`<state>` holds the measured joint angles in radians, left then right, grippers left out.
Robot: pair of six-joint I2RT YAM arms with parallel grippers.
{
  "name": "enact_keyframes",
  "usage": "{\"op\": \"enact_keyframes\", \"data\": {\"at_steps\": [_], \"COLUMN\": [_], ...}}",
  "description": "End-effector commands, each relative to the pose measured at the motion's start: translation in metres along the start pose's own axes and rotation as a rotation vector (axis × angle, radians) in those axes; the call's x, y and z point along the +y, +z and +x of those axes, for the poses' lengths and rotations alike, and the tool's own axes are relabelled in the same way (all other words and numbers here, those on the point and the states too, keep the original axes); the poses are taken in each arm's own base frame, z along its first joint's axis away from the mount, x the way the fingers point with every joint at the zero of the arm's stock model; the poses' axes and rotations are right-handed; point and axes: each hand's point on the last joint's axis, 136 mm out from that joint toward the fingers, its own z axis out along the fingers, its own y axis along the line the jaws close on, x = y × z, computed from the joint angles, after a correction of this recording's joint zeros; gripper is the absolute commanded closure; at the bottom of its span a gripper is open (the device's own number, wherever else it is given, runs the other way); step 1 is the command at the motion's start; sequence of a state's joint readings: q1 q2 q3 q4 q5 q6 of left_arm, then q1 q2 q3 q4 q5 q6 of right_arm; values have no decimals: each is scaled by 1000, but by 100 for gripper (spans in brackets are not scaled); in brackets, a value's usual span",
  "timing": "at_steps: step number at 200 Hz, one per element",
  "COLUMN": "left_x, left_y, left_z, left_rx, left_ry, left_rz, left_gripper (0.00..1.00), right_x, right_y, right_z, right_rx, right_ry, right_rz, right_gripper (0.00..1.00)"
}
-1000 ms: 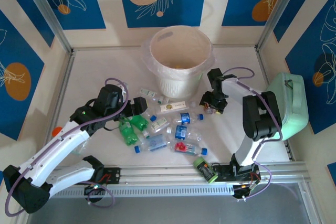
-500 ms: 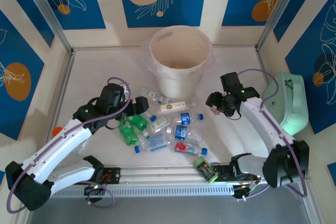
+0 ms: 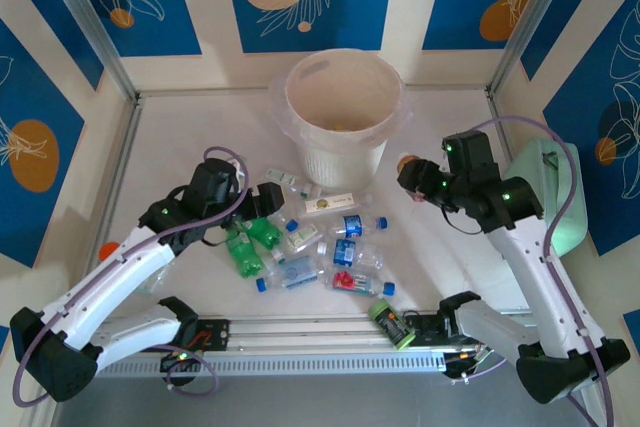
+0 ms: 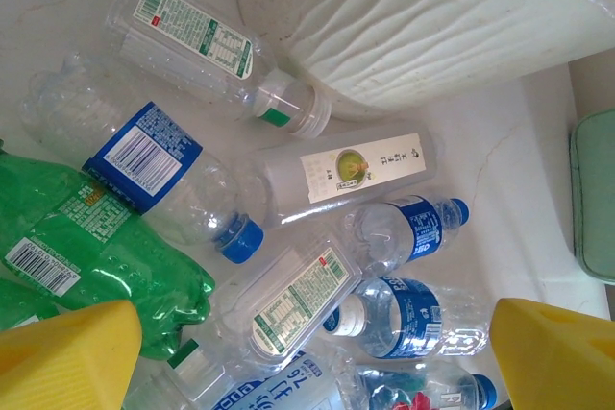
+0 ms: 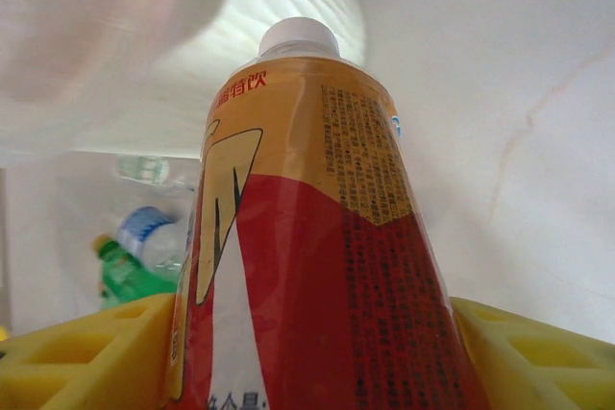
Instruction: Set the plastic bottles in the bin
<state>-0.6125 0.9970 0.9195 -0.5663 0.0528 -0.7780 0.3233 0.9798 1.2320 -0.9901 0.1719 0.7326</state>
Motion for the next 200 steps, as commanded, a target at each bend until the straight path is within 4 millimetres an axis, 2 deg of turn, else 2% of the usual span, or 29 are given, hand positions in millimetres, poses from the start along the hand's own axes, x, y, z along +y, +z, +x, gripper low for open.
{"op": "enact_keyframes", "data": {"at_steps": [1,32,62,85,123,166,200], "left_x": [1,4,5,6,9,13,12], "left_y": [-4,-5,-5,-4,-3,-2,1], "left_z": [2,3,2,3,7,10,11], "left_rx": [-2,-5,-8,-6,-1,7,15], "left_ry": [-11,-10,-8,-10,-16,-15,-20], "left_rz": [14,6,3,0,-4,-13,-10], "left_gripper": [7,7,7,7,7,7,7], "right_x": [30,68,101,121,146,163,168], "right_y": [-23,-45,-52,-45,-21,4,16], "right_z": [-13,-39,-56,-67,-80,-91,-98], "right_rx": [-30,-94,-128,-127,-106,-77,-67], "right_ry": [-37,-87,-137,-162,-181,-193,-198], "right_rz": [-93,-183,-250,-268,-283,-287,-270], "right_gripper": [33,33,33,33,33,32,23]}}
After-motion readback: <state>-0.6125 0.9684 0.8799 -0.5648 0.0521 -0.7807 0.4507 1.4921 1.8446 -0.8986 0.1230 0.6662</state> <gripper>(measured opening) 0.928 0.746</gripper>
